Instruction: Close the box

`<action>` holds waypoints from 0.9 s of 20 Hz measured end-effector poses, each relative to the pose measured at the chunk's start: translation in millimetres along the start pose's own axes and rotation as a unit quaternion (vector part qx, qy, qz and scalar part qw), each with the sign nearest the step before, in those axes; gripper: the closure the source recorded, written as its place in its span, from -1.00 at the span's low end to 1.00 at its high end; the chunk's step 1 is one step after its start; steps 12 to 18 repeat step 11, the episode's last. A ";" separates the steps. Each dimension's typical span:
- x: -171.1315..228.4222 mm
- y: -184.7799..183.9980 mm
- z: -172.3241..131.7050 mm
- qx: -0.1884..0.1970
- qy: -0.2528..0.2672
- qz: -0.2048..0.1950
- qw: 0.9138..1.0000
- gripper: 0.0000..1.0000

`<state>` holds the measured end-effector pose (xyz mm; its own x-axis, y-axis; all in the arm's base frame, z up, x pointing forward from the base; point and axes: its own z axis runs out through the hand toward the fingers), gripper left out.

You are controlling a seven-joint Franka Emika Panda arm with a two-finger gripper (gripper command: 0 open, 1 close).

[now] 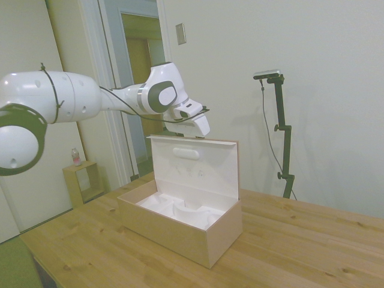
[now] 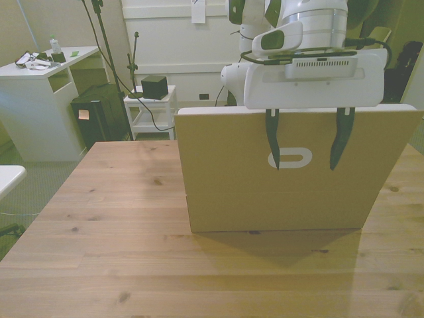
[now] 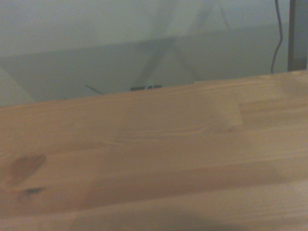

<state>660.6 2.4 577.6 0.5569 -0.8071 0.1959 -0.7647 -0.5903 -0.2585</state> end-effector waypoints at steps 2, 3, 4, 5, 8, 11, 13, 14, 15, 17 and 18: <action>-18.7 12.1 -11.0 -0.003 -0.006 0.002 1.000 -1.00; -28.0 18.7 -17.6 -0.004 -0.009 0.004 1.000 -1.00; -36.8 26.0 -23.6 -0.003 -0.010 0.006 1.000 -1.00; -45.3 34.5 -28.8 -0.004 -0.011 0.008 1.000 -1.00; -68.9 63.0 -38.8 -0.005 -0.013 0.010 1.000 -1.00; -92.6 93.7 -39.7 -0.005 -0.012 0.012 1.000 -1.00; -92.6 93.7 -39.7 -0.005 -0.012 0.012 1.000 -1.00; -92.6 93.7 -39.7 -0.005 -0.012 0.012 1.000 -1.00; -92.6 93.7 -39.7 -0.005 -0.012 0.012 1.000 -1.00; -92.6 93.7 -39.7 -0.005 -0.012 0.012 1.000 -1.00; -92.6 93.7 -39.7 -0.005 -0.012 0.012 1.000 -1.00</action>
